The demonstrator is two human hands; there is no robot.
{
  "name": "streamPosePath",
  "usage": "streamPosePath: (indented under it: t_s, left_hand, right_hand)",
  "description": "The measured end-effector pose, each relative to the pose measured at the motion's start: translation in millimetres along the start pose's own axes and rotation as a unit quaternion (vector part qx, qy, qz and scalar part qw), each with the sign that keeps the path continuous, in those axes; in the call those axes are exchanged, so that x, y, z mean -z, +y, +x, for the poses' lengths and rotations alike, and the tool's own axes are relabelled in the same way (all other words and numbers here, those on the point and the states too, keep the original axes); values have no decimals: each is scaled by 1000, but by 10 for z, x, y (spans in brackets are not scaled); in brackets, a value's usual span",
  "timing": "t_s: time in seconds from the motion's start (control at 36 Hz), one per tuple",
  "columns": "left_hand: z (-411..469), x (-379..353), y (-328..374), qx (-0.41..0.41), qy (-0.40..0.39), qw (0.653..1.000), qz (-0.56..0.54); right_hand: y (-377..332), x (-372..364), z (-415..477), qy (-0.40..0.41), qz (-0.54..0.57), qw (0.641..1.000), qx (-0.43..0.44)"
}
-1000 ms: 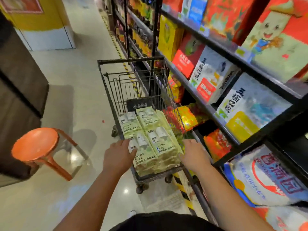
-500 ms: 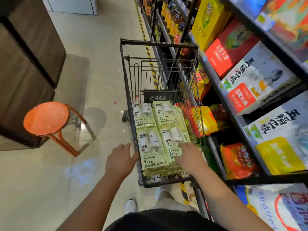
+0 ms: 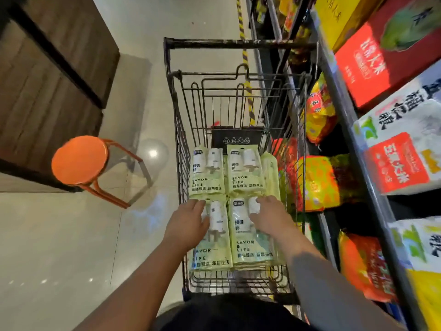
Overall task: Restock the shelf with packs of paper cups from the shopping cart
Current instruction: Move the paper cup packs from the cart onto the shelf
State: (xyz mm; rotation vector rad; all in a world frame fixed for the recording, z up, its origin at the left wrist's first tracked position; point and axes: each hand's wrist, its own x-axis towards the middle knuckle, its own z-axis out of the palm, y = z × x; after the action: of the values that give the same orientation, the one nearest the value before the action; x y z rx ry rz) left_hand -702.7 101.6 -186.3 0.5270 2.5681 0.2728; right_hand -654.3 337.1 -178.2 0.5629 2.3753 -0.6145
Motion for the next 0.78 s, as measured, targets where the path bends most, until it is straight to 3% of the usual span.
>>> streamPosePath:
  t_s: [0.28,0.42,0.69,0.78]
  left_hand:
    - [1194,-244,-2,137,-49,989,-41]
    - [1642,-394,-71,232,-48,961,-139]
    - [2262,-674,-190,385,-76,902,-179]
    - [2287,-715,-228,396,-80,896,-188]
  right_hand:
    - [283,124,1144,-45,-20,999,-14]
    - [349,55,1588,-29,72,996,-35]
    - [358,-277,2071,-34,297,949,-106]
    - [349,-373,2115,-32,296,946,-125]
